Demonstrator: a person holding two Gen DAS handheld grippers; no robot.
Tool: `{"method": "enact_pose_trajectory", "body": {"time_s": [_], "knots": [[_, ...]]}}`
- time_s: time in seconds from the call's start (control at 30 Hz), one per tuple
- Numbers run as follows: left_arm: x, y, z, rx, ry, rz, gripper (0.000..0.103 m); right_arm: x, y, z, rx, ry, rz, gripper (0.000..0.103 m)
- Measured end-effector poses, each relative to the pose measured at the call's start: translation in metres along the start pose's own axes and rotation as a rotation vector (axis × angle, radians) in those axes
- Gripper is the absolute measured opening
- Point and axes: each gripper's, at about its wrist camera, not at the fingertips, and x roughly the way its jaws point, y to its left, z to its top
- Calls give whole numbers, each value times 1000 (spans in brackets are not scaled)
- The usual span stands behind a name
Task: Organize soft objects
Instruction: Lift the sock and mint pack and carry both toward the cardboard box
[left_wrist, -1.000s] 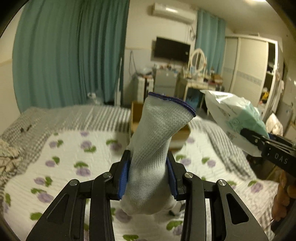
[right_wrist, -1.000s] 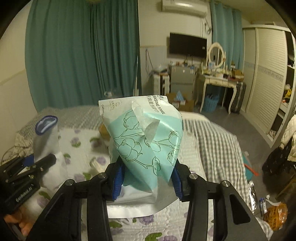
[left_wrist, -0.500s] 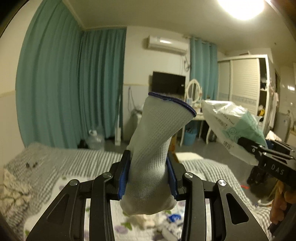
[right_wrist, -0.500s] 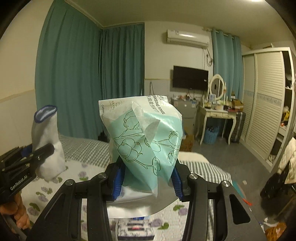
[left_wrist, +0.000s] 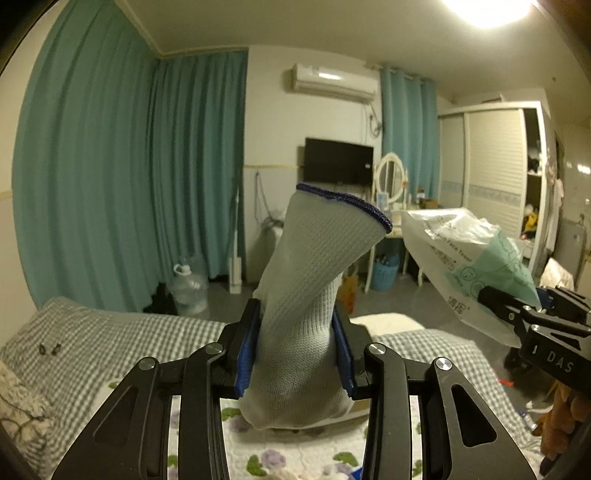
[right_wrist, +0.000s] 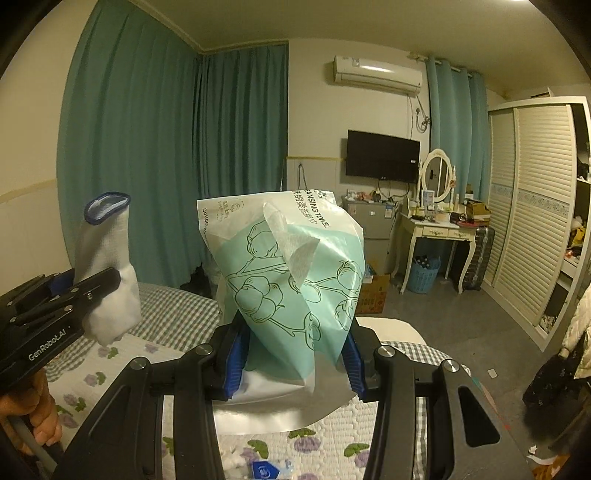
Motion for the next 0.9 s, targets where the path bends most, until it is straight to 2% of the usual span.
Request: {"method": "enact_pose_trajectory", "body": {"time_s": [0.23, 0.53, 0.9], "knots": [[78, -3, -16, 0, 112, -7, 36, 83, -7, -15, -15, 93, 7, 45], [183, -6, -57, -27, 311, 9, 36, 211, -8, -59, -24, 307, 20, 45], [248, -17, -99, 8, 481, -7, 36, 313, -10, -124, -36, 518, 60, 46]]}}
